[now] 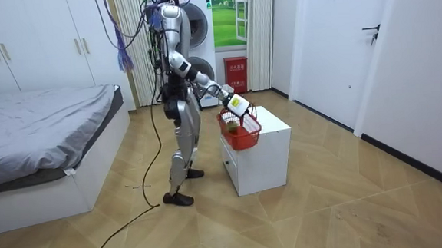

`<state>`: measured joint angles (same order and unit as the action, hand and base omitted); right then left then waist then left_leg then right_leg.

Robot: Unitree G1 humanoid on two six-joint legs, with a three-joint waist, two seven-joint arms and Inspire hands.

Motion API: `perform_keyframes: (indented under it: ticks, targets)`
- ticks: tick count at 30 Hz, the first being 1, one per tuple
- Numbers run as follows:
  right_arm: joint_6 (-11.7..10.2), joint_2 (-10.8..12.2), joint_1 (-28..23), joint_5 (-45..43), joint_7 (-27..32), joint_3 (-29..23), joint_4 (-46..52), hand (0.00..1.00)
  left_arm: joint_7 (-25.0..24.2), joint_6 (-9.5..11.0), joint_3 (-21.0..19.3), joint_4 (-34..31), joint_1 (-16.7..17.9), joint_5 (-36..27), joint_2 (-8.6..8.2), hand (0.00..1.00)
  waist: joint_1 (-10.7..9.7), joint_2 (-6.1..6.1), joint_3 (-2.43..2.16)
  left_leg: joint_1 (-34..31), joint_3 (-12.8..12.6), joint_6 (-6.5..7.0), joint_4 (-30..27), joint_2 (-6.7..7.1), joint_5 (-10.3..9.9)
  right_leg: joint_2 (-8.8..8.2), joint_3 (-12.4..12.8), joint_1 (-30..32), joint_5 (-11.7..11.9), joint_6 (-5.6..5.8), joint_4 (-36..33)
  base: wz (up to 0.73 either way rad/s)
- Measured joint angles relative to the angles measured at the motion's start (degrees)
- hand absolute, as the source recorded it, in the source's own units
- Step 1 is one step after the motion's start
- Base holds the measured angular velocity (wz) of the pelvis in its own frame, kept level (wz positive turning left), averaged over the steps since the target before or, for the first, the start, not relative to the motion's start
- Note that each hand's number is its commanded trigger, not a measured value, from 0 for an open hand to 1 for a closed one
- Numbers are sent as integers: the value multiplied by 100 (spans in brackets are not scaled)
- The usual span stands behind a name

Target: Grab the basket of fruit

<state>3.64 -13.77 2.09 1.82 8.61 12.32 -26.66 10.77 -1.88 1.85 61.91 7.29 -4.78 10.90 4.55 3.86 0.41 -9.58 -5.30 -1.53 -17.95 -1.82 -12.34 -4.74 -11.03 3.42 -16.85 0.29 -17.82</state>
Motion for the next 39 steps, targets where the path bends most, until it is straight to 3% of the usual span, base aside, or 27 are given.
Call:
perform_keyframes:
  ticks: [3,5,6,7,8,9,10,11,12,14,15,18,24,28,33,39]
  targets:
    - [-83,1,0,-8,-1,-6,583,100,-38,2,-137,-11,8,41,-9,0,38,14,-4,324,119,-46,370,3,95,114,-75,-274,113,-2,337,8]
    - [-185,18,-1,-32,3,-6,738,100,-38,10,-189,-9,22,42,-11,0,75,11,-12,493,358,-52,496,1,111,135,-140,-332,114,-3,246,0]
    - [-266,44,-5,-97,5,-9,762,100,-35,23,-218,-7,48,49,-18,0,111,-49,14,651,944,-64,639,-126,157,191,-308,-133,15,35,-147,-44]
    - [-316,138,49,-177,1,13,774,100,-31,114,-437,-10,73,114,-16,0,211,-137,23,632,1338,-73,647,-311,156,377,-312,254,108,-199,209,-65]
    - [-344,196,137,-252,10,46,820,100,-27,146,-601,-5,115,172,-21,0,193,-111,28,523,1286,-99,539,-364,130,450,-336,498,421,-362,545,-47]
    - [-390,231,85,-411,95,60,961,100,-23,139,-744,40,210,251,-50,0,47,-117,6,325,1133,-248,330,-450,41,492,-559,477,976,-471,609,5]
    - [-377,233,20,-432,165,94,927,100,-39,140,-675,76,230,260,-68,0,-45,-102,9,346,832,-260,404,-430,44,480,-610,354,985,-480,640,37]
    - [-372,204,-11,-424,176,104,897,100,-55,140,-594,99,231,246,-72,0,-79,-98,13,353,715,-257,494,-402,44,469,-555,268,984,-479,659,50]
    - [-360,186,-48,-384,200,68,880,100,-103,151,-530,81,230,240,-74,0,-97,-19,47,275,631,-207,687,-257,104,426,-324,107,974,-463,747,42]
    - [-369,173,-24,-255,182,11,914,100,-107,138,-509,53,232,271,-70,0,35,57,69,58,499,-81,840,-174,693,422,-353,44,910,-365,714,2]
    - [-360,275,-33,-238,134,9,932,100,-87,77,-512,111,264,310,-72,0,164,130,2,100,437,-72,770,-147,723,394,-399,18,889,-337,751,-16]
    - [-370,277,-11,-174,58,40,958,100,-136,-16,-482,280,247,316,-106,0,294,129,10,263,457,-48,834,-35,708,298,-625,-167,854,-269,830,3]
    - [-370,275,24,-168,-190,154,957,100,-142,-61,-482,290,252,328,-104,0,465,85,40,298,517,66,813,135,682,185,-695,-290,740,-179,789,14]
    - [-369,275,22,-178,-307,225,907,100,-187,-78,-480,293,269,668,-99,0,530,163,58,257,675,106,708,226,655,116,-814,-335,625,-145,683,23]
    - [-368,275,25,-227,-339,240,668,100,-267,-188,-388,289,359,1043,-98,0,659,251,12,153,731,140,621,274,636,72,-914,-276,599,-111,646,11]
    - [-328,282,112,-167,-338,290,581,100,-339,-306,-377,274,359,1185,-89,0,696,244,36,-24,733,151,611,266,628,44,-959,-110,593,-100,618,2]
